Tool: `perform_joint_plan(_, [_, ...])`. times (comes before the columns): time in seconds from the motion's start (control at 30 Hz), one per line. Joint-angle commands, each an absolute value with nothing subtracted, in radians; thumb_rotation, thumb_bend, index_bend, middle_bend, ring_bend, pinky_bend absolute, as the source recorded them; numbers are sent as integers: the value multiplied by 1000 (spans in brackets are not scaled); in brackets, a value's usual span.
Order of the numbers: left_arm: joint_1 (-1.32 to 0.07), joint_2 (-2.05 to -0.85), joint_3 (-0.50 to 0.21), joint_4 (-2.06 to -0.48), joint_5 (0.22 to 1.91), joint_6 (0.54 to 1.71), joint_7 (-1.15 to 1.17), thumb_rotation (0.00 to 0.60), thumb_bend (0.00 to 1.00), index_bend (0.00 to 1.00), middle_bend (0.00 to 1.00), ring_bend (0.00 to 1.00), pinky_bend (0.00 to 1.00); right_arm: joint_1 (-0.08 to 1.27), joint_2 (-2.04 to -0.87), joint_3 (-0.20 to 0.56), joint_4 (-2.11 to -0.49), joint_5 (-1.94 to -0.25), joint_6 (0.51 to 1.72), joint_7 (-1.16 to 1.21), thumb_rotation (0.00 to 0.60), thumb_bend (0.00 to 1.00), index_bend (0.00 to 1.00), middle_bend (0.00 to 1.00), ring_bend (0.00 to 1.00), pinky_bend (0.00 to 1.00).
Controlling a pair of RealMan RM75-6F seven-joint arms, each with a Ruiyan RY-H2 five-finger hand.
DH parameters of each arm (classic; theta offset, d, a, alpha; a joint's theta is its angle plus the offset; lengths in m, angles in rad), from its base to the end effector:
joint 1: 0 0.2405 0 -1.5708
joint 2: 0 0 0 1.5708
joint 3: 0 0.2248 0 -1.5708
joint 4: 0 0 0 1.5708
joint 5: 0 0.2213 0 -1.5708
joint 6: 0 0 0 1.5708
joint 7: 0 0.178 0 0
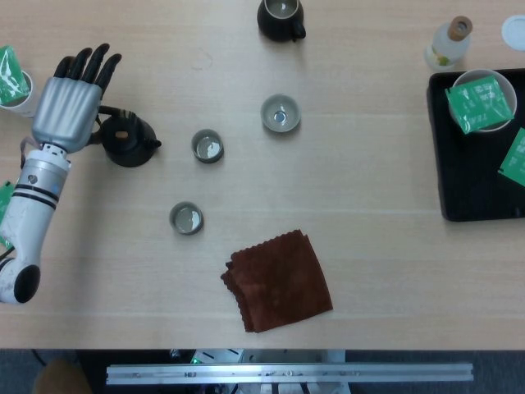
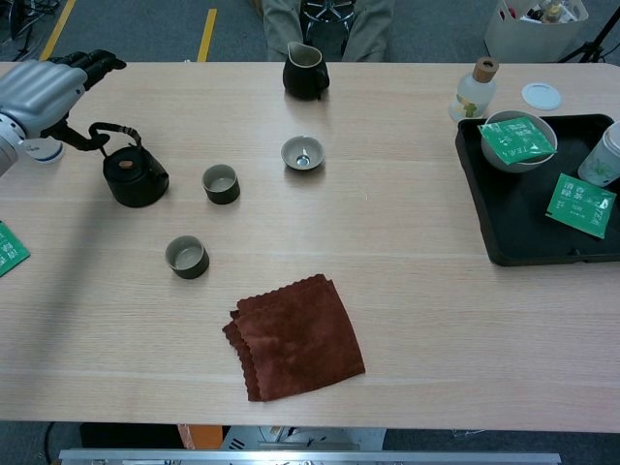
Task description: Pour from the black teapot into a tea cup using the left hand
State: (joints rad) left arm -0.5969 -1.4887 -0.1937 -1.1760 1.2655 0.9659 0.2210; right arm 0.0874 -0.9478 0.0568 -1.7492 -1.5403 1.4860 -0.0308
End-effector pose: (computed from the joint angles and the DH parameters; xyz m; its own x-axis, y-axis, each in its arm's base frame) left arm -0.2305 0.3877 0.0246 0.5925 0.1348 0.7943 0.8003 -0.2116 -0.5610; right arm -0.2653 -0.2142 0.1691 0.4565 0.0104 0.8896 -0.8879 -0.0583 0.4563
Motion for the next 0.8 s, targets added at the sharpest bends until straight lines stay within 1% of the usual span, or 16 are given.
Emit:
perform_joint_plan(0.03, [-619,-1507,-204,-1149,1242,940,232,600,296,0,28,61,137,85,-948,56,-1747,-1541,1489,-27,600,74,320,379,210,234])
perform_joint_plan(0.2, [-633,-1525,-209,-1121,1217,932,240,600,296,10,46,69,137,78,-946,56,-1742,-1539,1498,-19,600,74,320,380,209,234])
perform_joint_plan(0.23, [-632,-1523,-210,-1123,1216,936,237,600,296,42,66,74,137,77,-945,56,-1741,-1540,1498,-17,600,74,319,380,209,235])
perform_joint_plan(0.3, [-629,-1507,-210,-1142,1211,940,234,600,296,140,120,89,137,77,-945,55,-1739,-1541,1498,-15,600,74,320,380,209,235])
perform_joint_plan(0.37, [-627,-1484,-207,-1170,1213,942,235,596,296,260,227,152,137,78,-946,55,-1738,-1541,1496,-13,600,75,320,379,209,234])
perform_joint_plan(0.4, [-626,-1473,-206,-1184,1211,940,233,577,295,303,276,187,137,78,-947,55,-1737,-1542,1495,-13,600,75,320,379,209,234])
perform_joint_plan(0.43, [-625,-1463,-205,-1199,1209,937,230,515,294,347,327,219,137,79,-948,55,-1737,-1542,1494,-12,600,74,320,379,209,234])
perform_joint_plan(0.47, [-625,-1453,-205,-1214,1206,935,229,436,293,374,356,235,137,80,-950,54,-1736,-1544,1492,-12,600,74,320,379,210,234])
perform_joint_plan(0.53, [-627,-1444,-205,-1230,1201,929,220,211,286,413,404,258,137,81,-951,54,-1736,-1546,1490,-11,600,74,320,379,210,234])
perform_joint_plan(0.6, [-632,-1443,-207,-1239,1192,916,204,97,274,427,424,269,137,82,-953,54,-1735,-1549,1490,-11,600,74,320,379,209,234])
perform_joint_plan(0.63, [-635,-1445,-207,-1239,1189,911,198,50,267,437,435,273,137,82,-953,54,-1735,-1549,1490,-11,600,74,320,379,210,234])
perform_joint_plan(0.7, [-642,-1454,-205,-1230,1186,899,188,6,254,453,454,278,136,80,-951,53,-1734,-1549,1492,-10,600,74,320,379,210,234])
perform_joint_plan(0.8, [-656,-1475,-203,-1208,1183,886,184,0,231,451,457,281,130,76,-949,53,-1733,-1544,1496,-8,600,74,320,379,209,234])
